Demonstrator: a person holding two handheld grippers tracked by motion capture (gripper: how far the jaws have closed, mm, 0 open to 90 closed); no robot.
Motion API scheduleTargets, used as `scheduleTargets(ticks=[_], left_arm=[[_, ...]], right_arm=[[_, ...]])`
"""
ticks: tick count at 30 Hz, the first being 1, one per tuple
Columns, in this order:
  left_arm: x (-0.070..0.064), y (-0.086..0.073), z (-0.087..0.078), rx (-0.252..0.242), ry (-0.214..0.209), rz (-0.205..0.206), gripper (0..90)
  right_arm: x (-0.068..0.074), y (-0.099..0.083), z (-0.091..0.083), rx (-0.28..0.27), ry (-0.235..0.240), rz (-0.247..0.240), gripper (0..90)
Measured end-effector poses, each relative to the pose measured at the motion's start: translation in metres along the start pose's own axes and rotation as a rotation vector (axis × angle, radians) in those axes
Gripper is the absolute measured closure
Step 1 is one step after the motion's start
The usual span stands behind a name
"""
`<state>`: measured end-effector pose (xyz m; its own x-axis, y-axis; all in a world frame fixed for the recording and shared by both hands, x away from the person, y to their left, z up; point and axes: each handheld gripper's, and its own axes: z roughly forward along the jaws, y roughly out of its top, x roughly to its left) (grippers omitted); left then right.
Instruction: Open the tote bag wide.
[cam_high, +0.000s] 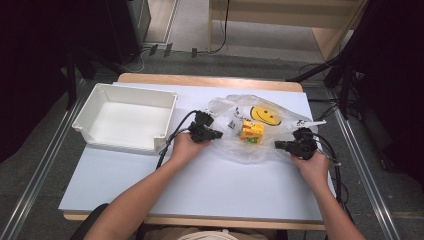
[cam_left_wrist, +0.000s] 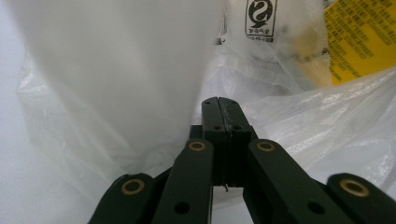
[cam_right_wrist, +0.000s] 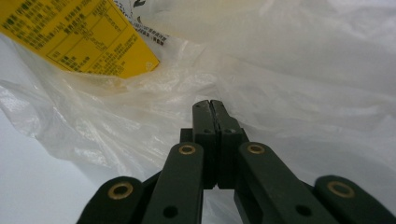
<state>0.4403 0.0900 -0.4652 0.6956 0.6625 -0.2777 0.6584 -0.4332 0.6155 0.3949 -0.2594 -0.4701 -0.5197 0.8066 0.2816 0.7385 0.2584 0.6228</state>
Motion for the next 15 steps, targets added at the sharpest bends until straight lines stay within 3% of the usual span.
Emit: scheduleTargets(ticks=[6, 15], left_arm=[[0.002, -0.001, 0.002, -0.013, 0.023, 0.017, 90.0], [0.006, -0.003, -0.002, -0.025, 0.047, -0.007, 90.0]], right_arm=[[-0.001, -0.002, 0.004, 0.003, -0.014, -0.013, 90.0], [-0.018, -0.009, -0.005, -0.015, -0.055, 0.027, 90.0]])
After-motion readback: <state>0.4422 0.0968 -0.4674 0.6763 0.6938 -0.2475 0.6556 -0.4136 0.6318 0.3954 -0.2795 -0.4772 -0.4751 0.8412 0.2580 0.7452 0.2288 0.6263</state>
